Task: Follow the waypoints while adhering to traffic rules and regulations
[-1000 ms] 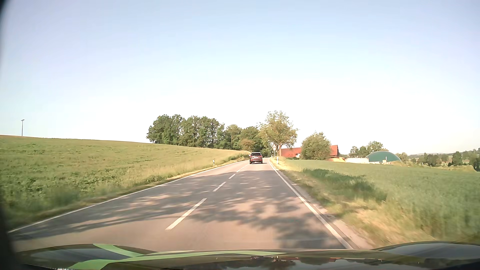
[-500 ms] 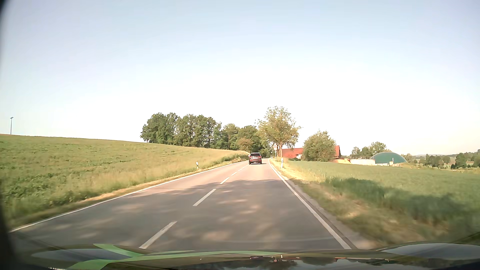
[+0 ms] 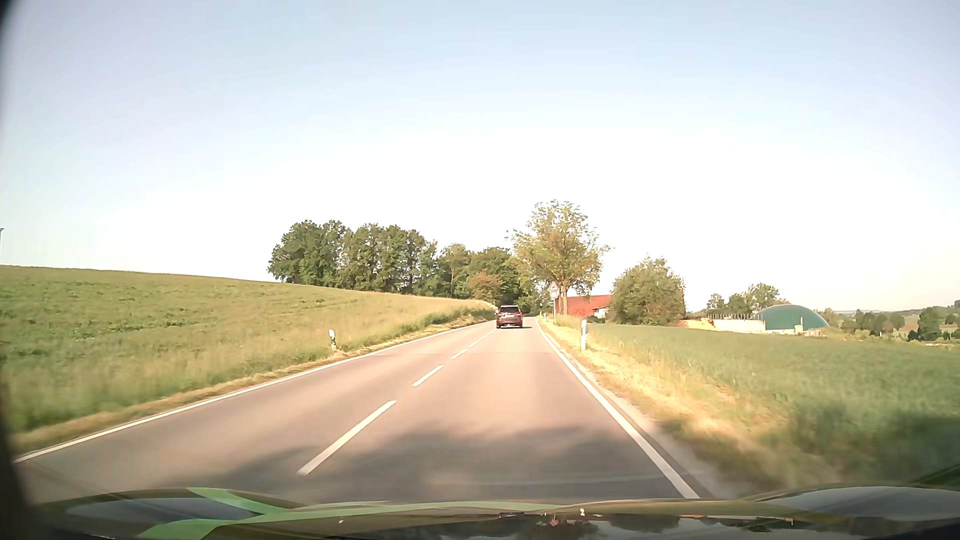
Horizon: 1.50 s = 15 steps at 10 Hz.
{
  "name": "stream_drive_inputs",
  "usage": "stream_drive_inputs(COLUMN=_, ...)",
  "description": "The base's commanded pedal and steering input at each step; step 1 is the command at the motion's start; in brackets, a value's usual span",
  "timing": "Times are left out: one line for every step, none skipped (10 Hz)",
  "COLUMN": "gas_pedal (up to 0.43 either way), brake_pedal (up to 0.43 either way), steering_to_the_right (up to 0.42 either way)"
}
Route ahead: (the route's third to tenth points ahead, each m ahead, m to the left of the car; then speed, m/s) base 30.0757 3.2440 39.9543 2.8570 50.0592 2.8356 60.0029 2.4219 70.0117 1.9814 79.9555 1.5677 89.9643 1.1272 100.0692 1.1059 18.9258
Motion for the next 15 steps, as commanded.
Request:
stream_drive_inputs(gas_pedal=0.157, brake_pedal=0.0, steering_to_the_right=0.0)
stream_drive_inputs(gas_pedal=0.157, brake_pedal=0.0, steering_to_the_right=0.0)
stream_drive_inputs(gas_pedal=0.157, brake_pedal=0.0, steering_to_the_right=0.0)
stream_drive_inputs(gas_pedal=0.157, brake_pedal=0.0, steering_to_the_right=0.0)
stream_drive_inputs(gas_pedal=0.157, brake_pedal=0.0, steering_to_the_right=0.0)
stream_drive_inputs(gas_pedal=0.157, brake_pedal=0.0, steering_to_the_right=0.0)
stream_drive_inputs(gas_pedal=0.157, brake_pedal=0.0, steering_to_the_right=0.0)
stream_drive_inputs(gas_pedal=0.157, brake_pedal=0.0, steering_to_the_right=0.0)
stream_drive_inputs(gas_pedal=0.11, brake_pedal=0.0, steering_to_the_right=0.0)
stream_drive_inputs(gas_pedal=0.067, brake_pedal=0.0, steering_to_the_right=0.0)
stream_drive_inputs(gas_pedal=0.067, brake_pedal=0.0, steering_to_the_right=0.0)
stream_drive_inputs(gas_pedal=0.067, brake_pedal=0.0, steering_to_the_right=0.0)
stream_drive_inputs(gas_pedal=0.067, brake_pedal=0.0, steering_to_the_right=0.0)
stream_drive_inputs(gas_pedal=0.079, brake_pedal=0.0, steering_to_the_right=0.0)
stream_drive_inputs(gas_pedal=0.079, brake_pedal=0.0, steering_to_the_right=0.0)
